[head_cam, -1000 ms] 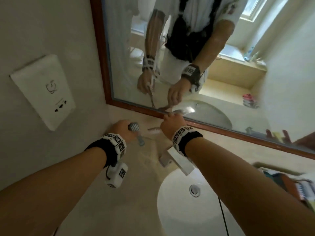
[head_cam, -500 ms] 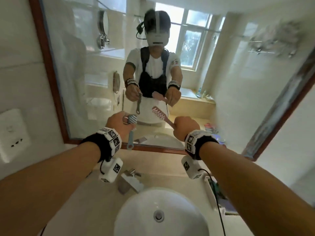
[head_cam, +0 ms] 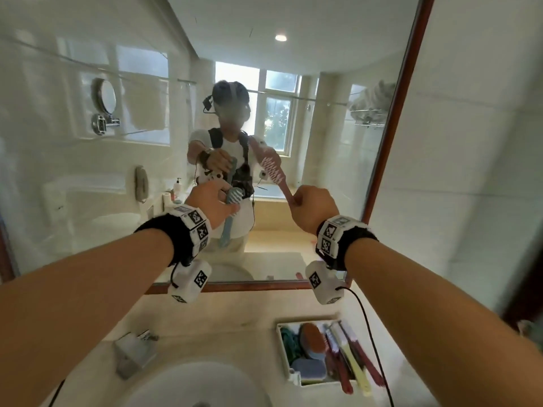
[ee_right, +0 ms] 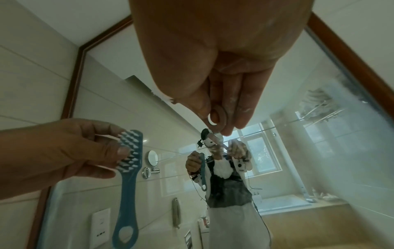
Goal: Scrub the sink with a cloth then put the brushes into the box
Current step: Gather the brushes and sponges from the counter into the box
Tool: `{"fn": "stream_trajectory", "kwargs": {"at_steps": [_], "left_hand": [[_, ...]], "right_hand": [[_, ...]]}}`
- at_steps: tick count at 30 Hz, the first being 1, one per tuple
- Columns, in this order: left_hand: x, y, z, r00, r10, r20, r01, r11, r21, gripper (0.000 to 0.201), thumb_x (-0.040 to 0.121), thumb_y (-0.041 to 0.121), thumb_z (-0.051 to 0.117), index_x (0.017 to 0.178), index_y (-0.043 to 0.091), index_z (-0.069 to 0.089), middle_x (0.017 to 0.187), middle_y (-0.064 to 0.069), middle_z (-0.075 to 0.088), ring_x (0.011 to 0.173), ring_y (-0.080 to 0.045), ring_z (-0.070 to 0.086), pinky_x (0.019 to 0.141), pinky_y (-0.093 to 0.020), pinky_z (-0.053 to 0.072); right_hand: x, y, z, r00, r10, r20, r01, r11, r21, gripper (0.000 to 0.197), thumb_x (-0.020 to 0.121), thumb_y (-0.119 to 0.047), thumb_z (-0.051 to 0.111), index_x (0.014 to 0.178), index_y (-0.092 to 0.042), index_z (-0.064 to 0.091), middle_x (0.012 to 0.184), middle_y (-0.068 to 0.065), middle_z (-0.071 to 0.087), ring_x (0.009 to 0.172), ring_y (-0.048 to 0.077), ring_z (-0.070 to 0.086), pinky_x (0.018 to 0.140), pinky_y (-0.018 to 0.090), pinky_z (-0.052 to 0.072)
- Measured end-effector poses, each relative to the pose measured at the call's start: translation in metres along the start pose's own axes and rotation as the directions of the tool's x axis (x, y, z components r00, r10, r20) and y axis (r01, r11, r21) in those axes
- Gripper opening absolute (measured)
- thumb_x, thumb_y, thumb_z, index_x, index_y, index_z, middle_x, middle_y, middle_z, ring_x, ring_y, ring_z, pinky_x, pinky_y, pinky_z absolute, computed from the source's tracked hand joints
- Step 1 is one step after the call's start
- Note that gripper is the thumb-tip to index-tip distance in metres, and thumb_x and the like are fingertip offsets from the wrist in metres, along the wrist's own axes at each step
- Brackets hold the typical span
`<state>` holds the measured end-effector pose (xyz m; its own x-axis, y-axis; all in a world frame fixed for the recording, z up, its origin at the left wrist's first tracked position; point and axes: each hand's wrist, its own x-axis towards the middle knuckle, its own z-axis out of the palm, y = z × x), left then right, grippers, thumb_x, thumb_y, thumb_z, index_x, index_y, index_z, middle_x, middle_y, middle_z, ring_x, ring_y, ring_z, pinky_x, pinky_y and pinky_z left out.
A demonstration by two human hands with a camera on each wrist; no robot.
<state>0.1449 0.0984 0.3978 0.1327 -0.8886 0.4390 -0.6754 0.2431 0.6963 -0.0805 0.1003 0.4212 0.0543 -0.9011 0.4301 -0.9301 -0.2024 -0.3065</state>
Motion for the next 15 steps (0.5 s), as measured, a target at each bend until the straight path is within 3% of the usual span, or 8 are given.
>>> {"fn": "stream_trajectory", "kwargs": {"at_steps": [5,8,11,15], "left_hand": [[0.021,0.035,0.065,0.995,0.077,0.067,-0.076,0.997,-0.016,0.025,0.074,0.022,0.08,0.093,0.027,0.064,0.082,0.011,0.065,0.078,-0.008,0.057,0.063,-0.019,0.041],[0.039,0.054,0.112,0.984,0.112,0.136,-0.103,0.992,-0.074,0.025,0.068,0.022,0.08,0.088,0.021,0.065,0.077,0.006,0.067,0.081,-0.017,0.064,0.075,-0.028,0.052],[0.057,0.065,0.162,0.965,0.169,0.2,-0.133,0.974,-0.182,0.03,0.056,0.024,0.078,0.083,0.021,0.066,0.063,0.01,0.06,0.078,-0.024,0.066,0.076,-0.04,0.058],[0.065,0.081,0.224,0.949,0.2,0.245,-0.156,0.97,-0.189,0.028,0.067,0.022,0.082,0.087,0.029,0.065,0.072,0.012,0.063,0.077,-0.015,0.064,0.072,-0.03,0.054]], "right_hand": [[0.004,0.061,-0.002,0.996,0.087,0.001,-0.087,0.996,-0.004,0.009,0.09,-0.021,0.054,0.082,-0.019,0.057,0.079,0.001,0.061,0.07,0.02,0.057,0.061,0.026,0.042],[0.01,0.103,-0.006,0.987,0.162,-0.015,-0.162,0.986,-0.032,0.007,0.089,-0.022,0.054,0.084,-0.019,0.058,0.082,0.002,0.063,0.072,0.022,0.058,0.063,0.028,0.046],[0.017,0.143,-0.019,0.973,0.227,-0.045,-0.23,0.968,-0.099,0.006,0.087,-0.02,0.054,0.084,-0.018,0.058,0.081,0.002,0.062,0.07,0.021,0.058,0.06,0.027,0.045],[0.02,0.194,-0.03,0.95,0.307,-0.05,-0.311,0.935,-0.171,0.008,0.089,-0.024,0.054,0.087,-0.019,0.06,0.078,-0.001,0.06,0.066,0.018,0.056,0.055,0.024,0.04]]}}
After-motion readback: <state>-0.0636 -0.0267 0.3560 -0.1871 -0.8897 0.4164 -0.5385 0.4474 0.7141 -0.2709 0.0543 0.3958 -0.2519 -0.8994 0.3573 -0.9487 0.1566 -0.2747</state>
